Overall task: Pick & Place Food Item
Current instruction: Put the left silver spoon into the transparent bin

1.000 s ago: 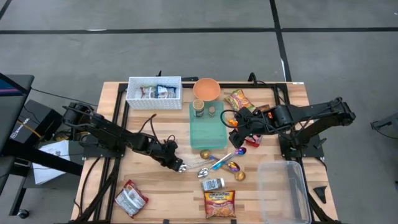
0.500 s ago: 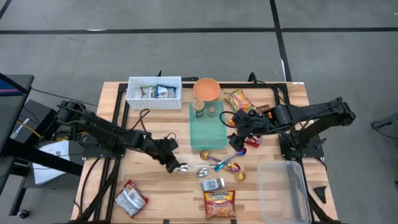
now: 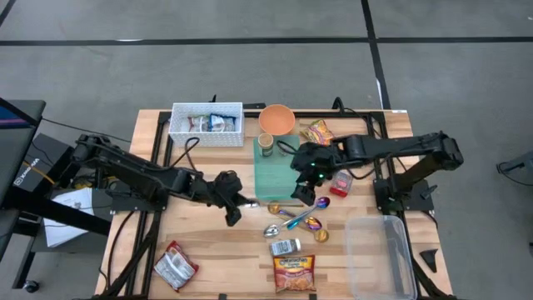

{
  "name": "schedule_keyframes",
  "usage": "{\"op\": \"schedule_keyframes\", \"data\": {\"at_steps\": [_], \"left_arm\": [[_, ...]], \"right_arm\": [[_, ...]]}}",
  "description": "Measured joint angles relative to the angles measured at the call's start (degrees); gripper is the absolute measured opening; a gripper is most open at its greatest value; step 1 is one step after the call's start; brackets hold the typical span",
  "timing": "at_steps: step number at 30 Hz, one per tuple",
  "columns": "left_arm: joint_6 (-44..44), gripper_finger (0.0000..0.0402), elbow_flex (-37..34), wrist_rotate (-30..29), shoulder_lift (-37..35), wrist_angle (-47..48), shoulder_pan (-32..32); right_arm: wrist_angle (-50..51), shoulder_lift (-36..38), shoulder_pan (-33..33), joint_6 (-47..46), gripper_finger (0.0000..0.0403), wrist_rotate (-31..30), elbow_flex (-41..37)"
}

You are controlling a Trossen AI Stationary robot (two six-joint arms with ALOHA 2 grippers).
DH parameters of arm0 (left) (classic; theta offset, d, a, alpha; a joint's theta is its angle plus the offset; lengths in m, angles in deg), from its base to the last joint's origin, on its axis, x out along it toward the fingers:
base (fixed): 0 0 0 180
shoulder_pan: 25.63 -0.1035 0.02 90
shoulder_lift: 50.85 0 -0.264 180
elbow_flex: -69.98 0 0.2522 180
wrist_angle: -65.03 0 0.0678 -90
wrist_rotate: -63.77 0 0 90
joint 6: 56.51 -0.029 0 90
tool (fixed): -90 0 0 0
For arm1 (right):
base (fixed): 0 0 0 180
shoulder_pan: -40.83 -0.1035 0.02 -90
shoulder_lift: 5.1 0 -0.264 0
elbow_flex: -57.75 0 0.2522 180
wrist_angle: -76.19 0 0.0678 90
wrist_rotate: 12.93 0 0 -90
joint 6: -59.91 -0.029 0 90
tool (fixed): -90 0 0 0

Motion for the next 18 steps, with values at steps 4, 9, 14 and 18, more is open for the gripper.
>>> {"op": "schedule_keyframes", "data": {"at_steps": [4, 9, 14, 18], "left_arm": [[-7.1, 0.0, 4.9, -3.5, 2.7, 3.5, 0.0], [-11.9, 0.0, 9.6, -4.2, 6.3, 3.4, -0.2], [-12.5, 0.0, 12.1, -4.1, 9.2, 3.3, -1.3], [-12.5, 0.0, 12.2, -4.1, 9.5, 1.7, -2.4]], "right_arm": [[0.2, -2.6, 0.6, 0.4, 0.0301, 0.4, 0.0], [0.2, -4.5, 0.6, 1.6, 0.0301, 0.5, 0.0], [-0.2, -5.0, 0.6, 2.7, 0.0301, 1.9, 0.0], [0.1, -5.0, 0.6, 3.0, 0.0301, 2.0, 0.0]]}}
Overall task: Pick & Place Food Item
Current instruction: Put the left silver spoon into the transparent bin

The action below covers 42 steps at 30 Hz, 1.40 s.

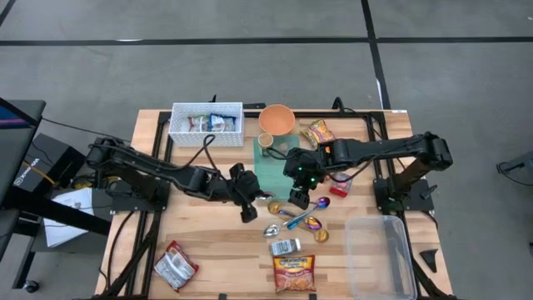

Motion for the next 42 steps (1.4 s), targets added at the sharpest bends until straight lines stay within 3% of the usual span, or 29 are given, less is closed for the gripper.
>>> {"op": "schedule_keyframes", "data": {"at_steps": [9, 13, 17, 22, 24, 33, 42], "left_arm": [[-1.8, 0.0, 0.0, 0.7, -0.4, -3.4, -1.0], [-1.8, 0.0, 0.0, 0.8, -0.4, -3.4, -1.0], [-1.8, 0.0, 0.0, 0.9, -0.4, -3.4, -1.0], [-1.7, 0.0, 0.0, 0.8, -0.4, -3.4, -1.1], [-1.7, 0.0, 0.0, 0.9, -0.4, -3.3, -1.1], [-0.5, 0.0029, 0.0, 2.1, -0.5, -2.9, -1.0], [0.2, 0.0124, 0.0, 2.2, -2.3, 10.4, -0.4]], "right_arm": [[0.0, 0.0, 0.4, 1.3, 0.0299, 1.3, 0.0], [0.8, 0.0, 0.8, 1.4, 0.0273, 1.8, 0.0], [1.1, 0.0, 1.1, 2.0, 0.0205, 3.0, 0.0], [0.8, 0.0, 1.1, 3.5, 0.0046, 5.0, 0.0], [0.3, 0.0, 1.0, 4.2, 0.0016, 5.8, 0.0], [-0.1, 0.2, 1.3, 4.4, 0.0005, 6.0, 0.0], [4.0, 0.2, 1.5, 4.5, 0.0002, 5.7, 0.0]]}}
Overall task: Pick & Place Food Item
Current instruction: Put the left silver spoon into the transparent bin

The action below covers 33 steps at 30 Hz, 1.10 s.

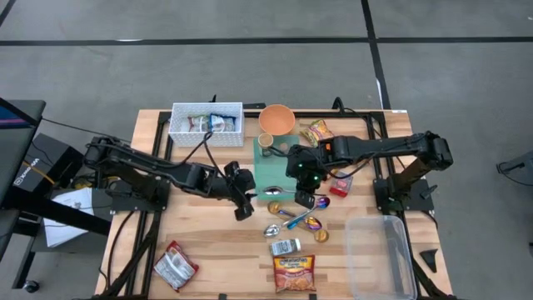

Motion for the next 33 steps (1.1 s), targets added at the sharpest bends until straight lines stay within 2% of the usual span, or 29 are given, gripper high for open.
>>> {"op": "schedule_keyframes", "data": {"at_steps": [5, 9, 16, 19, 26, 33], "left_arm": [[0.0, 0.0169, -0.3, -0.2, -3.0, 6.9, 0.6], [0.9, 0.0189, -0.3, -1.2, -5.7, 9.9, 0.5], [1.0, 0.0194, -0.4, -5.1, -8.3, 11.5, 0.4], [1.1, 0.0188, -2.8, -6.0, -9.5, 10.6, 0.2], [6.7, 0.0175, -13.9, -6.0, -13.5, 3.5, 0.1], [12.1, 0.0162, -24.3, -6.2, -21.1, -11.4, -0.2]], "right_arm": [[3.7, 0.9, 0.0, -0.1, 0.0001, -0.5, -0.1], [7.9, 3.5, -0.2, -1.2, 0.0001, -2.1, 0.0], [15.4, 11.3, -2.4, -6.0, 0.0001, -4.2, 0.0], [17.0, 14.9, -4.7, -8.6, 0.0001, -5.4, 0.0], [23.0, 21.2, -13.8, -17.5, 0.0, -6.3, 0.0], [27.0, 23.8, -28.0, -25.5, 0.0, -7.4, 0.0]]}}
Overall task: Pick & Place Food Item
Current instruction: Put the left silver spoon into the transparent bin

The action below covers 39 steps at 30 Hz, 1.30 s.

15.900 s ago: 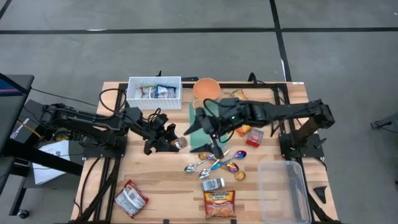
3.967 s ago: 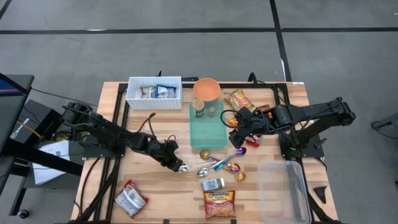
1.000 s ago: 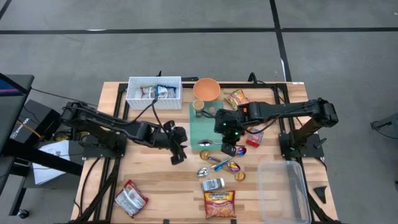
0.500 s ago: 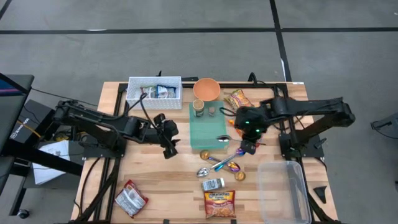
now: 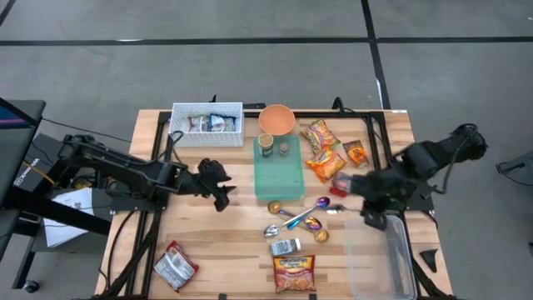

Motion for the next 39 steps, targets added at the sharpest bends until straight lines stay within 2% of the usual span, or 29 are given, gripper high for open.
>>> {"op": "schedule_keyframes", "data": {"at_steps": [5, 9, 13, 16, 23, 29, 35, 39], "left_arm": [[0.0, 0.0148, -4.3, -0.4, -5.2, -8.6, -0.7], [0.0, 0.0137, -5.8, -0.4, -8.3, -9.9, -1.7], [-0.1, 0.0125, -5.8, -0.4, -9.7, -10.4, -2.5], [-0.1, 0.0117, -5.8, -0.4, -9.9, -11.6, -2.9], [-0.1, 0.0107, -5.8, -0.4, -9.8, -14.3, -2.9], [1.4, 0.0106, -5.8, -0.4, -9.8, -15.4, -2.9], [2.8, 0.0106, -5.8, -0.4, -9.8, -15.4, -2.9], [3.5, 0.0106, -5.8, -0.4, -9.8, -15.3, -2.9]], "right_arm": [[0.1, 0.1, -12.4, 0.3, 0.0002, 0.1, 0.0], [0.1, -0.5, -20.6, 3.8, 0.0002, 0.1, -0.1], [-2.5, -0.6, -25.7, 5.3, 0.0002, 0.4, -3.6], [-6.4, -0.7, -28.1, 13.2, 0.0002, 4.0, -7.3], [-6.4, -0.7, -28.3, 32.0, 0.0002, 12.1, -13.3], [-7.2, -1.2, -23.1, 45.6, 0.0002, 15.1, -15.5], [-8.8, -6.6, -18.5, 51.5, 0.0002, 15.0, -15.8], [-8.2, -11.3, -18.3, 53.8, 0.0002, 15.0, -15.9]]}}
